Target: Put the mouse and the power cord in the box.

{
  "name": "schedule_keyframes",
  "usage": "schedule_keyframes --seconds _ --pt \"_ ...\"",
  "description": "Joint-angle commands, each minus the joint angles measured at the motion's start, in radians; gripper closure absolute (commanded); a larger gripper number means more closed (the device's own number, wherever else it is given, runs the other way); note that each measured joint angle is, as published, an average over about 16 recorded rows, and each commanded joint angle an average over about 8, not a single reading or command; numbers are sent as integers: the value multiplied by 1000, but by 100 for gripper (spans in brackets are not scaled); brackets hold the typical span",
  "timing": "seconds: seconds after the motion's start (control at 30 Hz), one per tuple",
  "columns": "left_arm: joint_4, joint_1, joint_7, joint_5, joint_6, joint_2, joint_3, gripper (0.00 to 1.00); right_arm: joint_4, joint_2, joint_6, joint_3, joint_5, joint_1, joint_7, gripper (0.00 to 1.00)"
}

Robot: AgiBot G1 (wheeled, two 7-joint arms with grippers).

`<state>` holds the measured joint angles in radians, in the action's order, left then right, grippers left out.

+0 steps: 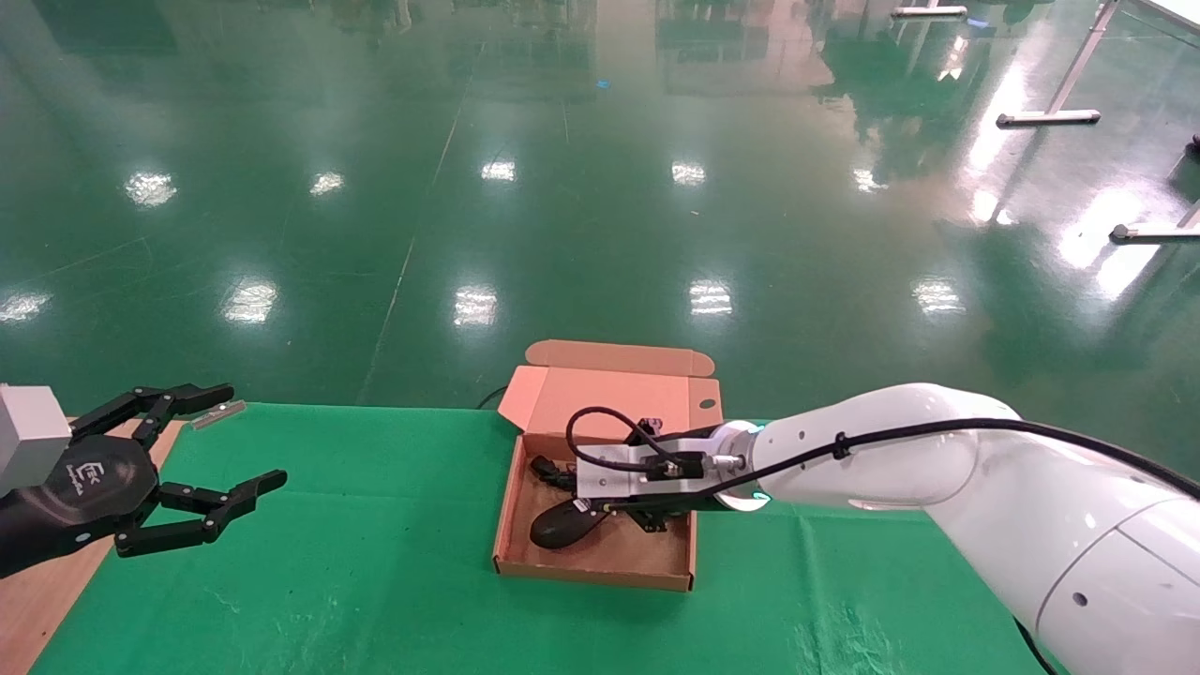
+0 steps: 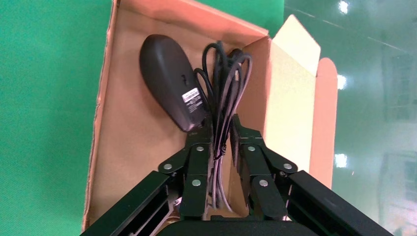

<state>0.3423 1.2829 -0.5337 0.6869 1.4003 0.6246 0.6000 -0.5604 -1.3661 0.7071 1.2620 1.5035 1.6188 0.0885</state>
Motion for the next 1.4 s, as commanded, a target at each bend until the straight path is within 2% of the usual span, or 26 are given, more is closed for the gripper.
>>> schedule_keyframes --seconds 0.03,0.63,1.4 --pt "1 0 0 0 -1 0 0 0 -2 0 4 -2 2 2 0 0" --pt "26 -6 17 1 -2 -1 -7 0 -30 19 35 -33 -7 -2 -8 0" --pt "371 -83 283 17 35 -6 -125 0 -294 299 322 -394 -298 -208 -110 0"
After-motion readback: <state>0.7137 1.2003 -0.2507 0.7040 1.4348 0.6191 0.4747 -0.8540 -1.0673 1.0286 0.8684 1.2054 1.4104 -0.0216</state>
